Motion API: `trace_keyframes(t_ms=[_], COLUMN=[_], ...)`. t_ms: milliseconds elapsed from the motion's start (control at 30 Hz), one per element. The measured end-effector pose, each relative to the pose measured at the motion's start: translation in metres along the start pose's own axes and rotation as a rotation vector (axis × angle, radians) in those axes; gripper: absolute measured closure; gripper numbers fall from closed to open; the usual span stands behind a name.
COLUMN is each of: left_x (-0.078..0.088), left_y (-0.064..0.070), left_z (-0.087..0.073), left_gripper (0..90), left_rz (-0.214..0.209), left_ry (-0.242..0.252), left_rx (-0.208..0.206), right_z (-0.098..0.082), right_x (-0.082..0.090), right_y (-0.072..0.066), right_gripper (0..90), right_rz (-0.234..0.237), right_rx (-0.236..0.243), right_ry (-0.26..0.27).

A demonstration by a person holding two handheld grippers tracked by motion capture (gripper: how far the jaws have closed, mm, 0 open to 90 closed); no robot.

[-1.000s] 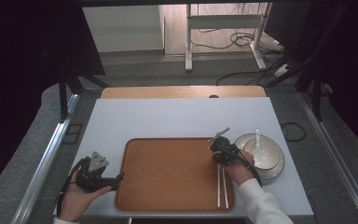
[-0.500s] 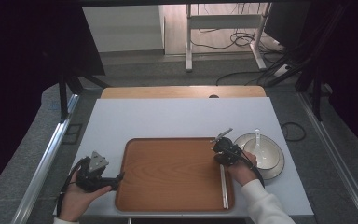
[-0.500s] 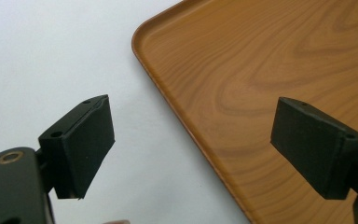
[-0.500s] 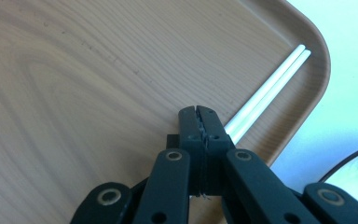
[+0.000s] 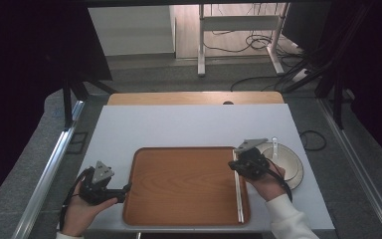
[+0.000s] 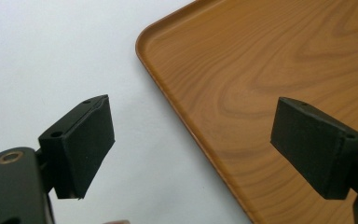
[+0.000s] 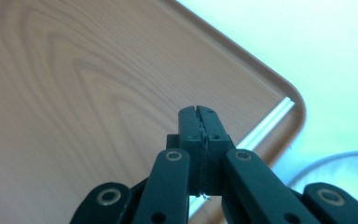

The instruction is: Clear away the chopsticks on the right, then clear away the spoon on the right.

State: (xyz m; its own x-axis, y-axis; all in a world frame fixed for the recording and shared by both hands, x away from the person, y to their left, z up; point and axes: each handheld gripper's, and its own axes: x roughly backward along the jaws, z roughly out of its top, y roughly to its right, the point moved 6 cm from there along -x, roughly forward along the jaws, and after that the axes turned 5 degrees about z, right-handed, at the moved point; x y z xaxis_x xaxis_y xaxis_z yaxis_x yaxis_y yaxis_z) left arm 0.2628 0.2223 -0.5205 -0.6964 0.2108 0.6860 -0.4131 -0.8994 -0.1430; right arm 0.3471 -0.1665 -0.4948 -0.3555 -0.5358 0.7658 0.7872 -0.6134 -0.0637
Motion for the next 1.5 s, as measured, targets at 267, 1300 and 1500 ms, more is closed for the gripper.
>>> trace_keyframes(t_ms=[267,1300,1500], left_x=[0.0,0.0,-0.002], left_y=[-0.002,0.004,0.004], left_z=[-0.002,0.004,0.004], left_gripper=[12.9,12.9,12.9], left_rz=[0.001,0.0,-0.001], left_ry=[-0.001,0.015,0.01], left_rx=[0.01,-0.01,-0.014], right_z=[-0.012,-0.02,-0.026], right_x=[0.035,0.083,0.09], right_y=[0.005,0.065,0.088], right_gripper=[55.6,43.3,42.8], right_rz=[0.024,-0.108,-0.148], right_rx=[-0.013,-0.118,-0.161], right_ry=[0.111,0.2,0.209])
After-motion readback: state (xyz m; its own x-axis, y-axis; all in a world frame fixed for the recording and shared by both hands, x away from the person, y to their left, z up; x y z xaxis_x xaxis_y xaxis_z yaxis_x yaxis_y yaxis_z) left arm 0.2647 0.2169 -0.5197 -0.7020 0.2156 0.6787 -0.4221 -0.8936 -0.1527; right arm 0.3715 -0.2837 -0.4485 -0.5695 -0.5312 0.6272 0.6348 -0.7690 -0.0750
